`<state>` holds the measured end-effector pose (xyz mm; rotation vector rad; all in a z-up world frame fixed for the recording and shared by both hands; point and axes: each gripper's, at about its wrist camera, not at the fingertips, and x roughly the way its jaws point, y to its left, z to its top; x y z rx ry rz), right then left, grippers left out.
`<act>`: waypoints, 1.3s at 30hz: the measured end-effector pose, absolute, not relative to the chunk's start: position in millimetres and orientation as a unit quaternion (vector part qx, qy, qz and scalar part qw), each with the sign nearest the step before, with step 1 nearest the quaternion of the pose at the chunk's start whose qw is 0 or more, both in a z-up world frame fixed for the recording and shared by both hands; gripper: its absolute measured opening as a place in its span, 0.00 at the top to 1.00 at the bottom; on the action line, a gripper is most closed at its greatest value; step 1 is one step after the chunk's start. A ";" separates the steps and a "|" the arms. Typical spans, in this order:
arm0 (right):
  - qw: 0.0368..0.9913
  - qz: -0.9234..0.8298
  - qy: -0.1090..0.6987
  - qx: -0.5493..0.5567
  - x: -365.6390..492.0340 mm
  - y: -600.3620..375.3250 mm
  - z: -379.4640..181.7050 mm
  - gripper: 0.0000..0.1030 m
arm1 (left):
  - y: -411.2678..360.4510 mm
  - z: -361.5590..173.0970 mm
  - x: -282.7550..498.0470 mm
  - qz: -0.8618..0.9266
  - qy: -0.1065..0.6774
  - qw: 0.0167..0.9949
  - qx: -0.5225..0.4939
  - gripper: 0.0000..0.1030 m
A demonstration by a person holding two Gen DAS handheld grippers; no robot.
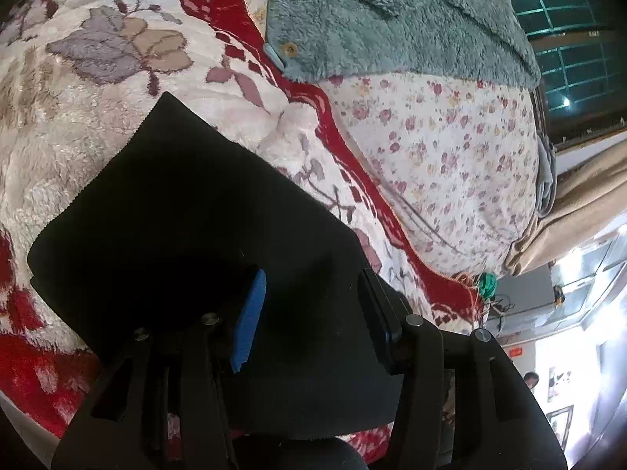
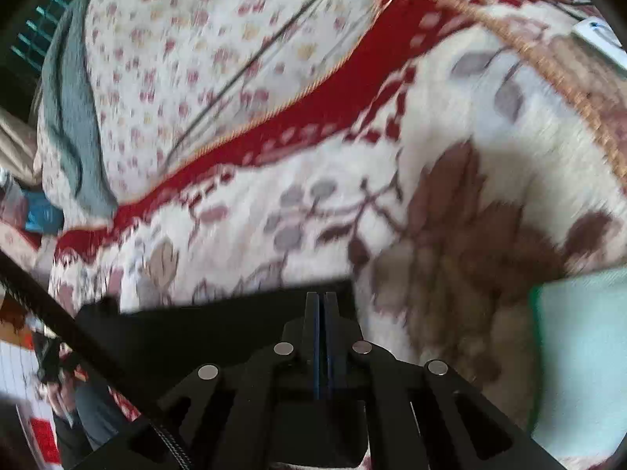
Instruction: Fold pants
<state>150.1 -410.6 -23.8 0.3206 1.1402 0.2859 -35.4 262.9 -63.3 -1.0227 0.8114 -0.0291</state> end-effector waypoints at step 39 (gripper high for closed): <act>0.796 0.092 0.574 0.171 179.5 -420.0 -69.1 0.99 | 283.6 -71.6 -20.2 0.026 0.357 0.781 -0.511 0.65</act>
